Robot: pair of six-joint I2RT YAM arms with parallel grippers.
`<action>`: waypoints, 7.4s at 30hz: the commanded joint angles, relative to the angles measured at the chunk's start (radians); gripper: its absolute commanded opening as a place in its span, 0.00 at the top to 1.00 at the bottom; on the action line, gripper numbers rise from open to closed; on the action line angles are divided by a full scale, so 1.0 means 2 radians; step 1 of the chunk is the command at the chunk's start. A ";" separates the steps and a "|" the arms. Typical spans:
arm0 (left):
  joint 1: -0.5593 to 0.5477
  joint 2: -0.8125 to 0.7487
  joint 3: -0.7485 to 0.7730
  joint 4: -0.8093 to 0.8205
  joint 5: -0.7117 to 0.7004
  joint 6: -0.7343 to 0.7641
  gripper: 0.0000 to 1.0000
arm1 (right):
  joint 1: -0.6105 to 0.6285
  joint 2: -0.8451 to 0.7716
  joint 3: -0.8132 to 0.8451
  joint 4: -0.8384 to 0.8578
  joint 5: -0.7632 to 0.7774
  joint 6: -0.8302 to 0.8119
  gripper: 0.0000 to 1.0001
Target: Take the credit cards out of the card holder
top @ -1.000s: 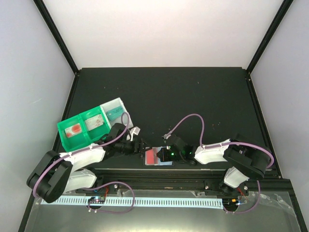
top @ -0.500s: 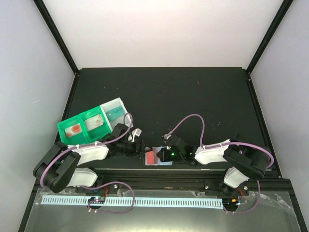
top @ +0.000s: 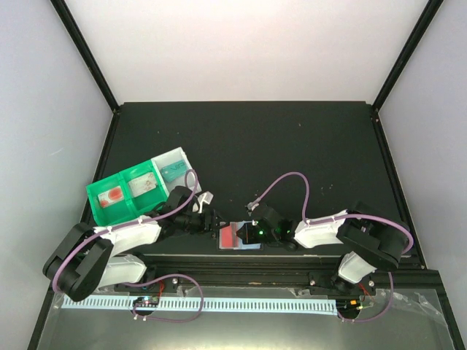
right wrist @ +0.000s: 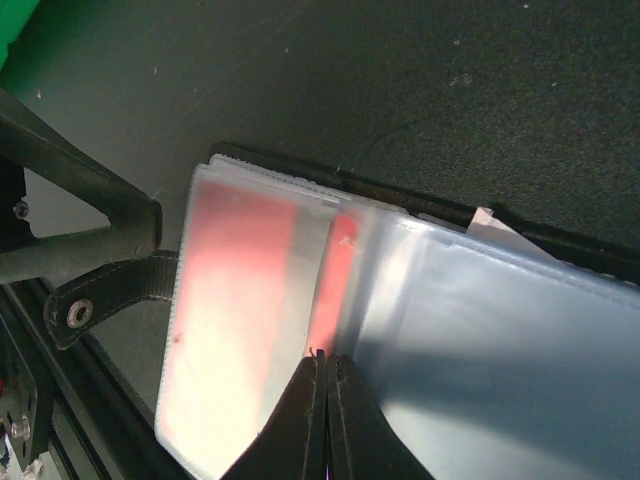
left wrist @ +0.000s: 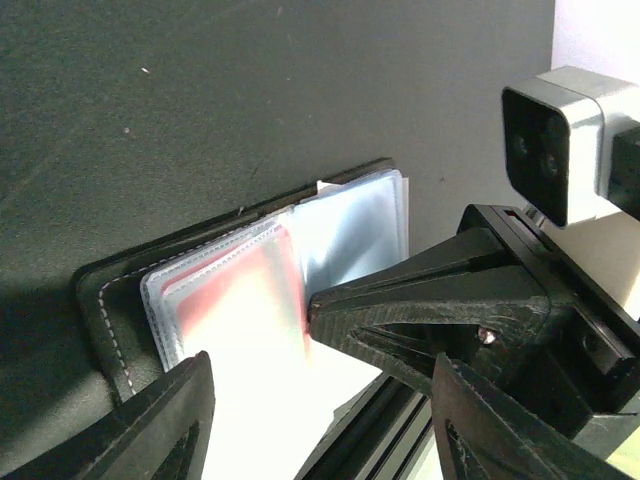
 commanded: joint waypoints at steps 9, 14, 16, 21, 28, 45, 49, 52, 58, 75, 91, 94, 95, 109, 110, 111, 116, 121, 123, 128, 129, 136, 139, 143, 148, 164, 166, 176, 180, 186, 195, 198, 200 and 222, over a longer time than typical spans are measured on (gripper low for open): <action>-0.011 0.017 0.028 -0.013 -0.022 0.012 0.34 | 0.002 0.009 -0.013 -0.011 0.012 0.002 0.99; -0.011 0.033 0.030 -0.003 -0.022 0.010 0.37 | 0.002 0.001 -0.018 -0.011 0.015 0.003 0.99; -0.011 0.040 0.032 -0.006 -0.023 0.011 0.37 | 0.002 -0.004 -0.020 -0.014 0.018 0.003 0.99; -0.011 0.034 0.035 -0.017 -0.033 0.018 0.33 | 0.002 -0.003 -0.022 -0.010 0.016 0.003 0.99; -0.011 0.049 0.036 -0.009 -0.030 0.016 0.33 | 0.002 -0.004 -0.025 -0.007 0.017 0.005 0.99; -0.019 0.004 0.040 -0.020 -0.033 0.005 0.36 | 0.002 -0.001 -0.031 0.005 0.013 0.008 0.99; -0.022 0.014 0.043 -0.021 -0.032 0.007 0.36 | 0.002 -0.002 -0.032 0.005 0.013 0.008 0.99; -0.022 0.017 0.048 -0.032 -0.040 0.014 0.33 | 0.002 -0.002 -0.032 0.005 0.012 0.008 0.99; -0.022 0.021 0.054 -0.045 -0.054 0.022 0.31 | 0.002 -0.002 -0.032 0.005 0.013 0.007 0.99; -0.022 0.047 0.055 -0.037 -0.052 0.023 0.29 | 0.002 -0.003 -0.032 0.004 0.013 0.005 0.99; -0.022 0.048 0.053 -0.018 -0.029 0.013 0.29 | 0.002 -0.004 -0.030 0.001 0.014 0.004 0.99; -0.022 0.041 0.055 -0.025 -0.032 0.014 0.29 | 0.002 -0.003 -0.029 0.000 0.014 0.003 0.99; -0.022 0.039 0.054 -0.026 -0.033 0.013 0.29 | 0.002 -0.003 -0.029 0.000 0.014 0.003 0.99; -0.023 0.010 0.053 -0.029 -0.027 0.003 0.35 | 0.002 0.011 -0.021 0.007 0.006 -0.003 0.99; -0.024 0.008 0.053 -0.028 -0.026 0.001 0.37 | 0.002 0.012 -0.022 0.011 0.004 -0.004 0.99; -0.024 0.006 0.052 -0.029 -0.025 0.000 0.39 | 0.002 0.012 -0.023 0.015 0.003 -0.004 0.99; -0.028 -0.003 0.044 -0.020 -0.027 -0.010 0.48 | 0.002 0.012 -0.027 0.024 0.001 -0.003 0.99; -0.038 0.002 0.033 0.007 -0.019 -0.027 0.57 | 0.002 0.005 -0.031 0.027 0.003 -0.002 0.99; -0.045 0.006 0.034 0.015 -0.018 -0.034 0.59 | 0.002 -0.002 -0.034 0.026 0.007 -0.003 0.99; -0.060 0.010 0.041 0.023 -0.020 -0.048 0.63 | 0.002 -0.013 -0.037 0.027 0.013 -0.005 0.97; -0.062 0.010 0.042 0.024 -0.022 -0.049 0.64 | 0.002 -0.013 -0.036 0.027 0.013 -0.006 0.96; -0.084 0.015 0.051 0.032 -0.030 -0.063 0.67 | 0.002 -0.029 -0.043 0.022 0.021 -0.010 0.91; -0.089 0.021 0.054 0.035 -0.032 -0.066 0.69 | 0.002 -0.042 -0.047 0.018 0.027 -0.011 0.89; -0.094 0.026 0.056 0.043 -0.034 -0.071 0.71 | 0.002 -0.052 -0.051 0.016 0.029 -0.014 0.88; -0.100 0.026 0.061 0.038 -0.039 -0.071 0.71 | 0.002 -0.070 -0.060 0.012 0.030 -0.013 0.87; -0.119 0.074 0.108 0.027 -0.046 -0.053 0.63 | 0.002 -0.249 -0.085 -0.130 0.070 -0.011 0.77; -0.119 0.068 0.111 0.021 -0.051 -0.049 0.63 | 0.002 -0.268 -0.085 -0.139 0.074 -0.006 0.76; -0.105 0.036 0.097 -0.037 -0.103 -0.029 0.60 | 0.002 -0.269 -0.074 -0.122 0.067 -0.003 0.80; -0.097 0.037 0.072 -0.015 -0.102 -0.040 0.60 | 0.002 -0.220 -0.058 -0.107 0.057 -0.012 0.84; -0.093 0.047 0.049 0.017 -0.088 -0.049 0.60 | 0.001 -0.157 -0.036 -0.093 0.050 -0.023 0.85; -0.092 0.062 0.033 0.055 -0.081 -0.059 0.59 | 0.002 -0.123 -0.036 -0.097 0.067 -0.023 0.86; -0.093 0.078 0.023 0.081 -0.075 -0.072 0.60 | 0.002 -0.112 -0.036 -0.108 0.071 -0.023 0.86; -0.093 0.088 0.019 0.093 -0.071 -0.076 0.60 | 0.002 -0.104 -0.039 -0.108 0.069 -0.022 0.86; -0.094 0.114 0.016 0.131 -0.049 -0.087 0.90 | 0.002 -0.087 -0.058 -0.079 0.055 -0.009 0.88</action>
